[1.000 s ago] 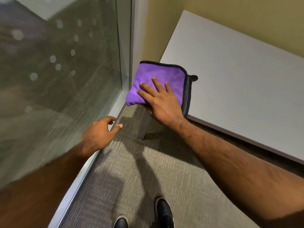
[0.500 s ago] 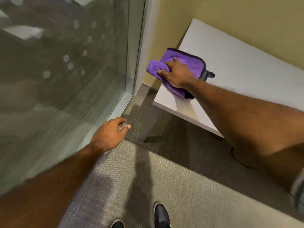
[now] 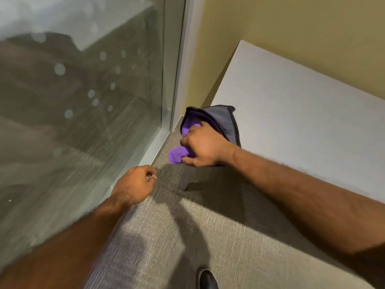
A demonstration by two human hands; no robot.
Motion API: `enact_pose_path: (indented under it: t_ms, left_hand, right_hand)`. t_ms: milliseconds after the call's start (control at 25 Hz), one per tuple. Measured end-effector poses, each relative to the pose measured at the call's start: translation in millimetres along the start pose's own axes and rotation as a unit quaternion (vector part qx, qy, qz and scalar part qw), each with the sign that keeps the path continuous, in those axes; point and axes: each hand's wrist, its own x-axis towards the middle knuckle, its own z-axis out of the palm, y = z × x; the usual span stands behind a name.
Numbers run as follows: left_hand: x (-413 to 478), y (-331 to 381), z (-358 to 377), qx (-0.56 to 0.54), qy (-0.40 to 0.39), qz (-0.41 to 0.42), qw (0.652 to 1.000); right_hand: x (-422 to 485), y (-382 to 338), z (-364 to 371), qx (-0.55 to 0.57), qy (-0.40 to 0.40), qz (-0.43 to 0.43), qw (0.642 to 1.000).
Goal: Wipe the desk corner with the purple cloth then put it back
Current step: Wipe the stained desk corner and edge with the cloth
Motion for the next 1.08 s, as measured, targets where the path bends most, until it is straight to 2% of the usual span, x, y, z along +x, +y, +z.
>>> enact_pose_path:
  t_ms: [120,200,400,520,600,680,800,920,1000,1080]
  left_hand:
    - [-0.4,-5.8,-4.5,0.002,-0.009,-0.003,1.0]
    - [1.0,-8.6,-6.8,0.0,-0.015,-0.011,1.0]
    - [5.5,-9.8,-6.4,-0.004,-0.025,-0.016,1.0]
    - [7.5,-7.4,-8.2,-0.006,-0.028,-0.019,0.999]
    - [8.7,-2.6,-8.8,-0.009,-0.033,-0.019,0.999]
    - [11.1,1.8,-7.0,-0.011,-0.027,-0.01,1.0]
    - [16.2,6.8,-4.4,-0.005,0.0,0.01,1.0]
    - [24.9,18.4,-1.9,-0.005,0.022,0.022,0.999]
    - [30.6,39.5,-5.7,-0.075,0.08,0.047,0.993]
    - [40.2,77.9,-16.8,-0.153,0.156,0.078,0.973]
  right_hand:
    - [-29.0,2.9,20.9,-0.039,0.024,-0.035,0.998]
    - [-49.6,9.4,31.9,-0.024,0.049,0.0,0.999]
    - [-83.0,20.6,43.1,0.087,0.123,0.194,0.969]
    - [-63.0,40.7,35.4,0.165,0.154,0.334,0.915]
    - [-36.0,58.9,28.2,0.161,0.141,0.395,0.894]
    - [-7.5,67.6,20.3,0.157,0.117,0.382,0.903]
    - [13.9,57.2,12.9,0.169,0.102,0.276,0.941]
    - [-13.6,34.1,19.4,0.16,0.105,0.178,0.965]
    - [-46.3,16.7,31.0,0.115,0.105,0.134,0.979]
    - [-84.9,12.9,42.4,0.077,0.111,0.134,0.982]
